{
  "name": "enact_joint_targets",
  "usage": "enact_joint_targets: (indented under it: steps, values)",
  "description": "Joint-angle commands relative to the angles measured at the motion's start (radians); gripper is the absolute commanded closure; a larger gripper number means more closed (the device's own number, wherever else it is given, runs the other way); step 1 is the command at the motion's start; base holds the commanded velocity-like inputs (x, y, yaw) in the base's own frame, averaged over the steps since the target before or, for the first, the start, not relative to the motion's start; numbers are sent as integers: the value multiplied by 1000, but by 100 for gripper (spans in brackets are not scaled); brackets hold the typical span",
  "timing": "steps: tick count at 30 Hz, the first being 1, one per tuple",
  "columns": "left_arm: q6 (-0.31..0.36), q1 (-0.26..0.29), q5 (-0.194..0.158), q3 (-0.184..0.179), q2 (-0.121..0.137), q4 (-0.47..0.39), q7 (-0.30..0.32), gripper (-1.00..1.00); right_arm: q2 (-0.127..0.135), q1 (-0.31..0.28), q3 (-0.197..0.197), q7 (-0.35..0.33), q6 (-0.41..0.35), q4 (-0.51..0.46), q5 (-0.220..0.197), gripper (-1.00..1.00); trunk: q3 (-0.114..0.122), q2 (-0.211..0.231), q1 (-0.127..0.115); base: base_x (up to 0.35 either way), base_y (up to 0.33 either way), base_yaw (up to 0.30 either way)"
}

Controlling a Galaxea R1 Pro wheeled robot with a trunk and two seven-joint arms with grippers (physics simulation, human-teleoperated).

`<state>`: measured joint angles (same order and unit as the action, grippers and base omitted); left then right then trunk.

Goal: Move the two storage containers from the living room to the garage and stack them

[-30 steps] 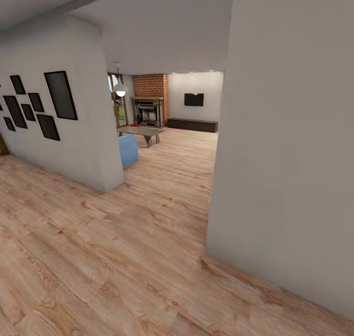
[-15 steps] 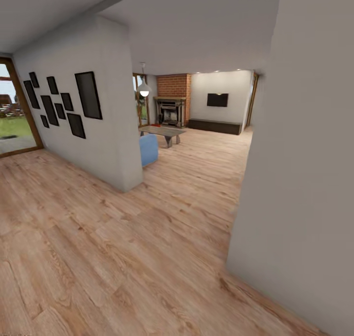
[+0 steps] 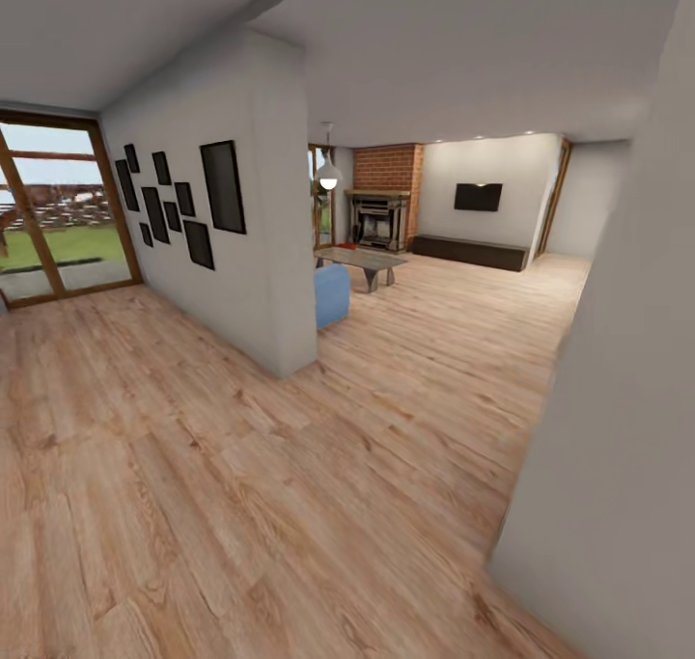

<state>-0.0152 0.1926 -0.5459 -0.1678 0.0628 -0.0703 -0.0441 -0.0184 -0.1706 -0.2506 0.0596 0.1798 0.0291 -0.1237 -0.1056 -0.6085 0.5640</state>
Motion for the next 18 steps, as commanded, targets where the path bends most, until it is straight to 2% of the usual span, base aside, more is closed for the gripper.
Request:
enact_joint_targets:
  steps: [1,7,18]
  values:
    - [-1,1,-8,-9,0,0,-3,-100,0,-2,-9,1,6,3,-10,-100,-2,-1,1,325,0,275]
    - [-1,1,-7,-9,0,0,-3,-100,1,-2,-9,0,6,3,-10,-100,-2,-1,1,324,0,237]
    - [-2,1,-7,-9,0,0,-3,-100,6,-2,-12,4,3,3,-10,-100,-2,-1,1,324,0,13]
